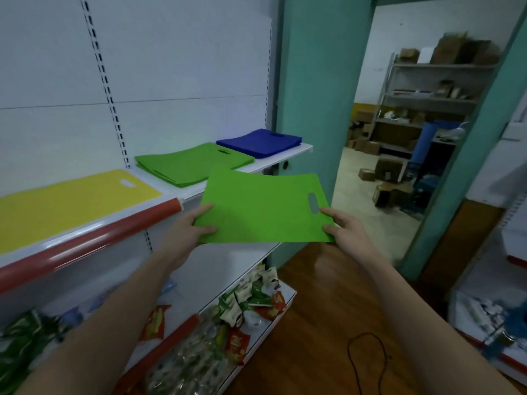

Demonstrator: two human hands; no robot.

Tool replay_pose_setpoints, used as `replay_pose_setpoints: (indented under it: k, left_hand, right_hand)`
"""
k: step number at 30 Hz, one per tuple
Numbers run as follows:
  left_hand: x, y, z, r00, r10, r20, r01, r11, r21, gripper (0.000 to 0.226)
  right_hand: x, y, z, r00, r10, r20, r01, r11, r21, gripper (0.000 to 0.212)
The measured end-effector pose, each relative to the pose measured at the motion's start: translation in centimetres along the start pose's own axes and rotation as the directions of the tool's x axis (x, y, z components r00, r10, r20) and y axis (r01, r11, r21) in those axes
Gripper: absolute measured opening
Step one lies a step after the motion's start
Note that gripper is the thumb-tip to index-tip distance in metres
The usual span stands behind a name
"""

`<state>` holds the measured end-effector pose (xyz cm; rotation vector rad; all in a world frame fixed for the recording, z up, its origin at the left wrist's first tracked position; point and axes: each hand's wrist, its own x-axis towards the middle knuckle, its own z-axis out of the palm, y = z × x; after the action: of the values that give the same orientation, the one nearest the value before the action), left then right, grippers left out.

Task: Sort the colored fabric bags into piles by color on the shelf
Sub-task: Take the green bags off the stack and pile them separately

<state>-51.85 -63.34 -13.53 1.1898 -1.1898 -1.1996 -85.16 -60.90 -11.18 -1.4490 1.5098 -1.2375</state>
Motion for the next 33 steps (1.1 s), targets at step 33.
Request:
replay_pose_setpoints:
  k: [33]
  left_hand:
    - [17.4,7.3,-6.4,0.715,0.073,-0.696,0.376,0.799,0.47,0.067]
  right_hand:
    - [41.2,-9.3,19.3,0.73,-0.159,0.665,0.419,0.872,-0.252,0.042]
